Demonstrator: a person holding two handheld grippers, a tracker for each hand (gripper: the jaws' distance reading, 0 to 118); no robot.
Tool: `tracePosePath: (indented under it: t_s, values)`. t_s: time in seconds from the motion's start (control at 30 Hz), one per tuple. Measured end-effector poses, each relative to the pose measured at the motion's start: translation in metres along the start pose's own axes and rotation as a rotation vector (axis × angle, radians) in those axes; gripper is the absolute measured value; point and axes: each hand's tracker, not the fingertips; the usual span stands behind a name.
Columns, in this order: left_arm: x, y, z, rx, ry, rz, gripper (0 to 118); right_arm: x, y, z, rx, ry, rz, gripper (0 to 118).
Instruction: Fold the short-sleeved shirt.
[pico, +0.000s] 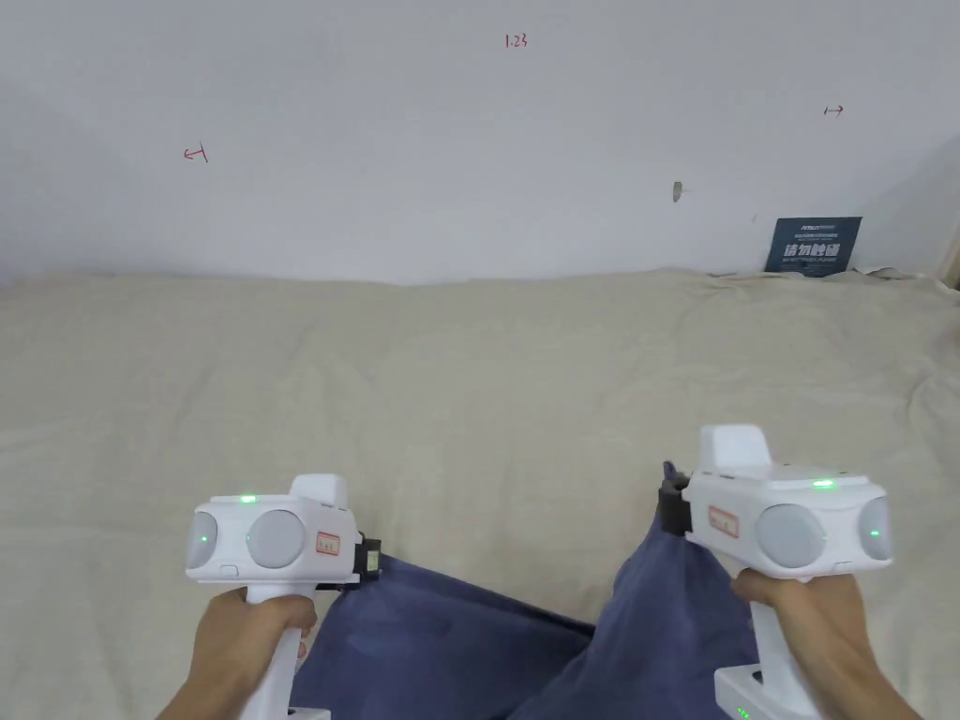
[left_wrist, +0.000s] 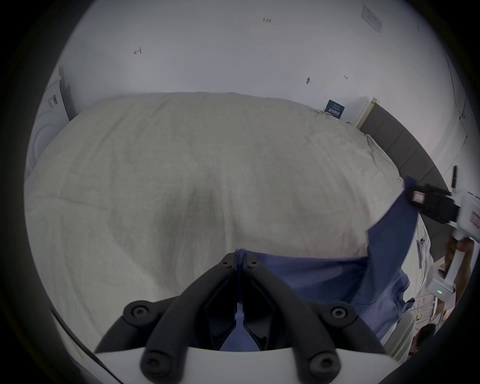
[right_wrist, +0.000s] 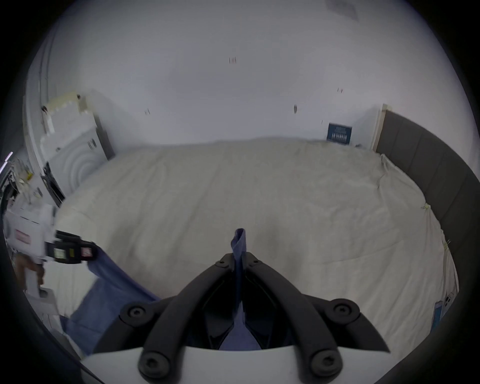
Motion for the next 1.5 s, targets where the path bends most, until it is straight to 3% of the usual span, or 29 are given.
tracePosePath:
  t_s: [0.27, 0.7, 1.1, 1.5]
  values:
    - [-0.006, 0.01, 0.059, 0.083, 0.003, 0.035, 0, 0.021, 0.038, 0.134, 0.257, 0.029, -0.026, 2]
    - [-0.033, 0.057, 0.183, 0.286, 0.089, 0.092, 0, 0.066, 0.107, 0.259, 0.515, -0.085, -0.06, 2]
    - [-0.089, 0.124, 0.269, 0.438, 0.259, 0.128, 0, 0.117, 0.198, 0.269, 0.595, -0.21, -0.113, 2]
    - [-0.148, 0.137, 0.258, 0.463, 0.294, 0.271, 0, 0.142, 0.218, 0.178, 0.515, -0.218, -0.175, 2]
